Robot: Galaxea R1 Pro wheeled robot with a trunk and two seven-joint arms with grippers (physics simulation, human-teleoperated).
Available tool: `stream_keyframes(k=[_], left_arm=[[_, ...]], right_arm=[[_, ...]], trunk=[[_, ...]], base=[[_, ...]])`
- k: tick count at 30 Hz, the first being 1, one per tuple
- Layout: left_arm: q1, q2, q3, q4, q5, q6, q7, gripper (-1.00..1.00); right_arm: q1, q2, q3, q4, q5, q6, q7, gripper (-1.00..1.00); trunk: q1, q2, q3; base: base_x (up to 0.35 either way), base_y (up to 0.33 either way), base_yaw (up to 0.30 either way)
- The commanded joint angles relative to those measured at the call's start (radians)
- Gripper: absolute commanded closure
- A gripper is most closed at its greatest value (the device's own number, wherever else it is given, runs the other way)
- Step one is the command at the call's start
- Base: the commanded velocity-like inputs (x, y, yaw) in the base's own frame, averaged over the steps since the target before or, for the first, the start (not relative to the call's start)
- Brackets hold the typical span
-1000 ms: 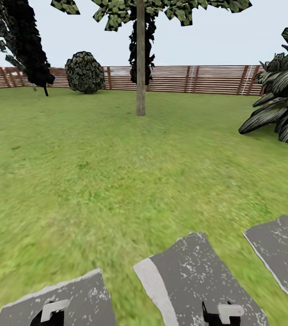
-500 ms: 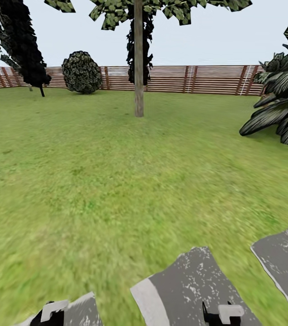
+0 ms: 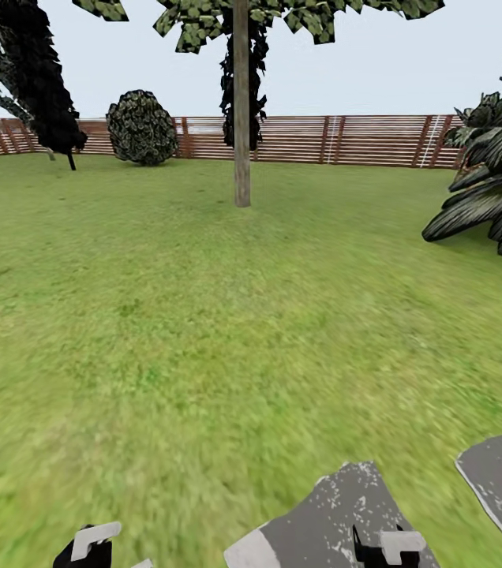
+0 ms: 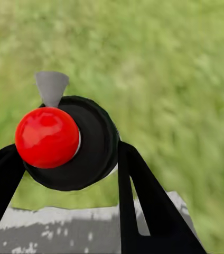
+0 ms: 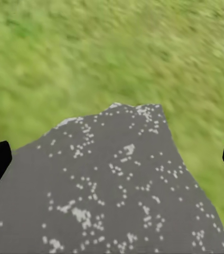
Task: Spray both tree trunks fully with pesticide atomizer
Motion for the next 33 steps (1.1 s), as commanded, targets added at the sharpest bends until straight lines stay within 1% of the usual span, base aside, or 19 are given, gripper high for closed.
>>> stream_keyframes(k=[1, 33], left_arm=[[0.000, 0.000, 0.000, 0.000, 0.000, 0.000, 0.000, 1.00], [0.000, 0.000, 0.000, 0.000, 0.003, 0.000, 0.000, 1.00]], right_arm=[[0.000, 0.000, 0.000, 0.000, 0.000, 0.000, 0.000, -1.00], [0.000, 0.002, 0.001, 0.006, 0.000, 0.000, 0.001, -1.00]], trunk=[[0.000, 0.000, 0.000], [0.000, 0.000, 0.000]], base=[[0.339, 0.000, 0.000], [0.339, 0.000, 0.000]])
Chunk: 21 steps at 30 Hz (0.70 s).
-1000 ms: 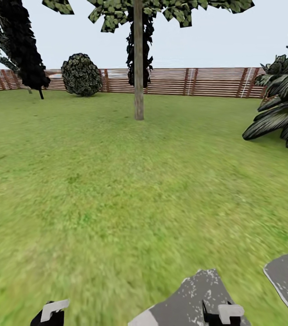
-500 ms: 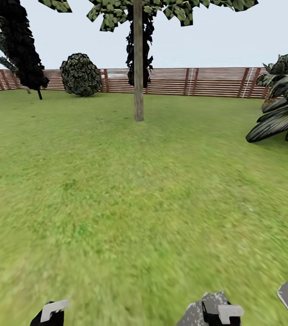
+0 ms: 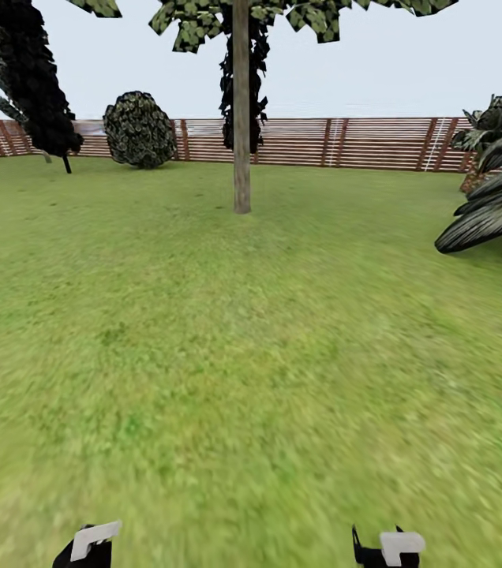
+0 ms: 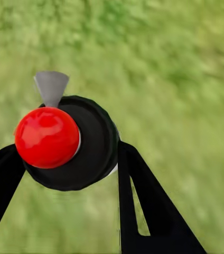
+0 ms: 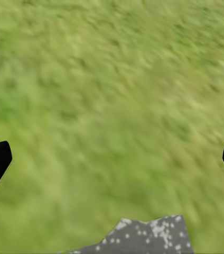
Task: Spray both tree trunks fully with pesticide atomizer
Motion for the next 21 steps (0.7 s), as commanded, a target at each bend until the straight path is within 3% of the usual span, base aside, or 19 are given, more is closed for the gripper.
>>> stream_keyframes(k=[1, 8, 21], left_arm=[[0.000, 0.000, 0.000, 0.000, 0.000, 0.000, 0.000, 1.00], [0.000, 0.000, -0.001, 0.000, 0.000, 0.000, 0.000, 1.00], [0.000, -0.002, 0.000, 0.001, 0.000, 0.000, 0.000, 1.00]], right_arm=[[0.000, 0.000, 0.000, 0.000, 0.000, 0.000, 0.000, -1.00], [0.000, 0.000, 0.000, 0.000, 0.000, 0.000, 0.000, -1.00], [0.000, 0.000, 0.000, 0.002, 0.000, 0.000, 0.000, -1.00]], trunk=[[0.000, 0.000, 0.000], [0.000, 0.000, 0.000], [0.000, 0.000, 0.000]], base=[[0.339, 0.000, 0.000], [0.339, 0.000, 0.119], [0.339, 0.000, 0.006]])
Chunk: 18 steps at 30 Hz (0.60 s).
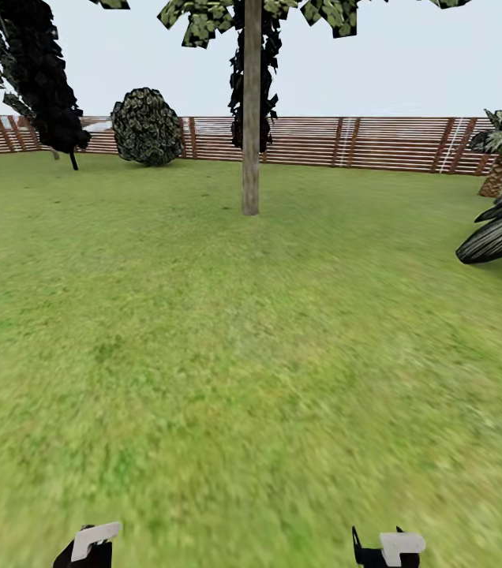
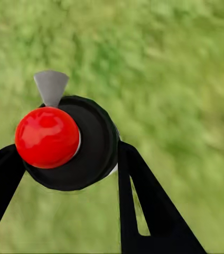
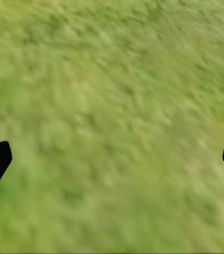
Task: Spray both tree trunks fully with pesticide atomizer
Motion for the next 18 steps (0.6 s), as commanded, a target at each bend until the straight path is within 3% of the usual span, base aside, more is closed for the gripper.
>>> stream_keyframes(k=[1, 18], left_arm=[[0.000, 0.000, 0.000, 0.000, 0.000, 0.000, 0.000, 1.00], [0.000, 0.002, 0.000, -0.001, 0.000, 0.000, 0.000, 1.00]], right_arm=[[0.000, 0.000, 0.000, 0.000, 0.000, 0.000, 0.000, -1.00], [0.000, 0.000, 0.001, 0.000, 0.000, 0.000, 0.000, -1.00]], trunk=[[0.000, 0.000, 0.000], [0.000, 0.000, 0.000]], base=[[0.339, 0.000, 0.000], [0.339, 0.000, 0.000]])
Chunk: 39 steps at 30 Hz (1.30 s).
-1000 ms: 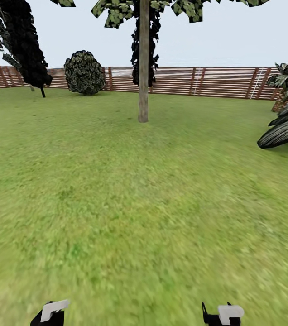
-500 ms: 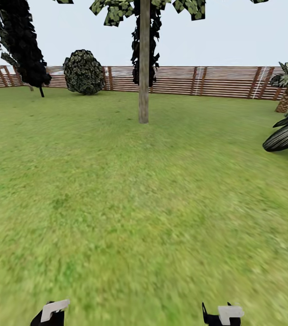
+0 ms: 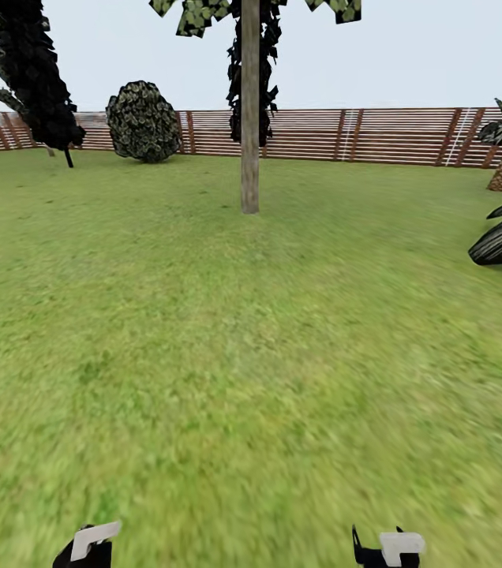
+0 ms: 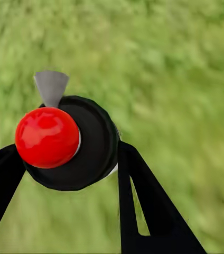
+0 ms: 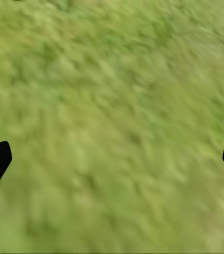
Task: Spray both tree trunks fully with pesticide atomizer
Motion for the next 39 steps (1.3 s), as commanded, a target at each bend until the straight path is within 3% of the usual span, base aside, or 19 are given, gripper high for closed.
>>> stream_keyframes(k=[1, 39], left_arm=[[0.000, 0.000, 0.000, 0.000, 0.000, 0.000, 0.000, 1.00], [0.000, 0.000, -0.001, 0.001, 0.000, 0.000, 0.000, 1.00]], right_arm=[[0.000, 0.000, 0.000, 0.000, 0.000, 0.000, 0.000, -1.00], [0.000, 0.000, 0.000, 0.000, 0.000, 0.000, 0.000, -1.00]], trunk=[[0.000, 0.000, 0.000], [0.000, 0.000, 0.000]], base=[[0.339, 0.000, 0.000], [0.340, 0.000, 0.000]])
